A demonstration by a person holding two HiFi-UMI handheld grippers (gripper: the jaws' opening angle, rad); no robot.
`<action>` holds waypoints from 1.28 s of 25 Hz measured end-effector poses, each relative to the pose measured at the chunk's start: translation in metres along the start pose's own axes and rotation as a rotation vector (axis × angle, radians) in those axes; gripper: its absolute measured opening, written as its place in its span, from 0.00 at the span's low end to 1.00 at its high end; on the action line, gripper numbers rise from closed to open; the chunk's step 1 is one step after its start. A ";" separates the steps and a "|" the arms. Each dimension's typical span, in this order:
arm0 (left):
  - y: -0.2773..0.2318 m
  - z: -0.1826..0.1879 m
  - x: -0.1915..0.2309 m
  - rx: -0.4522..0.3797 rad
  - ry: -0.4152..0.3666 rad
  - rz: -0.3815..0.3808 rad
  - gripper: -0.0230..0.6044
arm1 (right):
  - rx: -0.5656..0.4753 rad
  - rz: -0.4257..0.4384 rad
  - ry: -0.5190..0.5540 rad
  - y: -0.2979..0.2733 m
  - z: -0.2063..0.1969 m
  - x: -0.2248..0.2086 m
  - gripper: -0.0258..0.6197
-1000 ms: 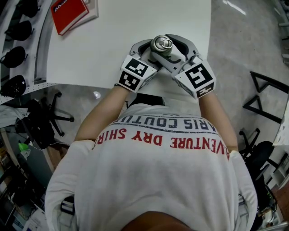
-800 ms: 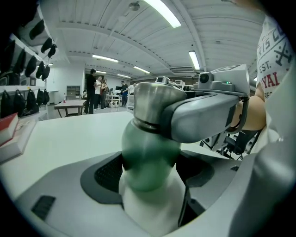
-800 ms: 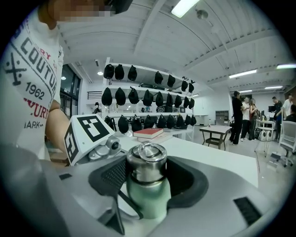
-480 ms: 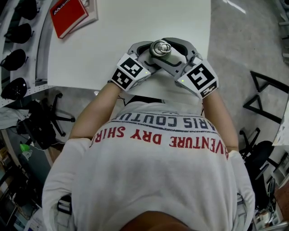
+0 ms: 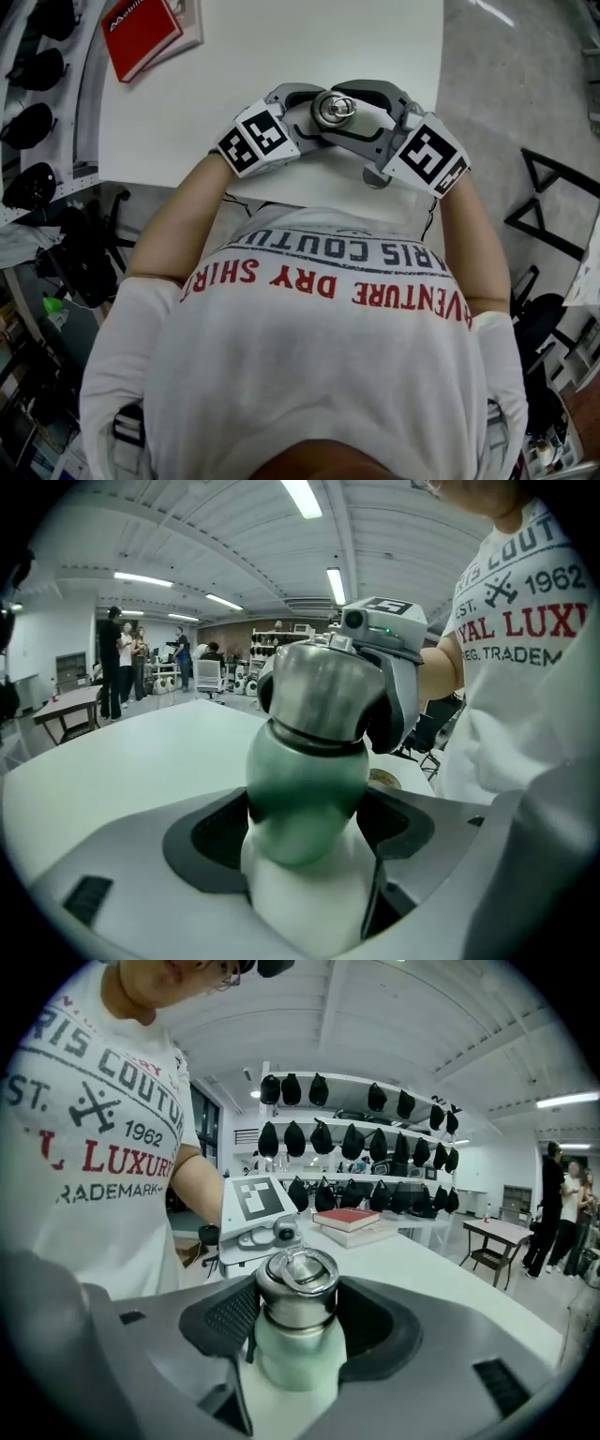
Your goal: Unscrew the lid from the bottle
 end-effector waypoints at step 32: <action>-0.002 0.001 0.007 -0.026 -0.056 -0.092 0.63 | -0.130 0.041 -0.067 0.009 0.002 -0.002 0.51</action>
Point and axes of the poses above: the fingertips, and each gripper's own axes: y backward along the fingers, x to its left, z out of its top, the point moved 9 cm from there along y, backward along the fingers, and after that the axes turned 13 degrees about z, right-handed, at the moved point
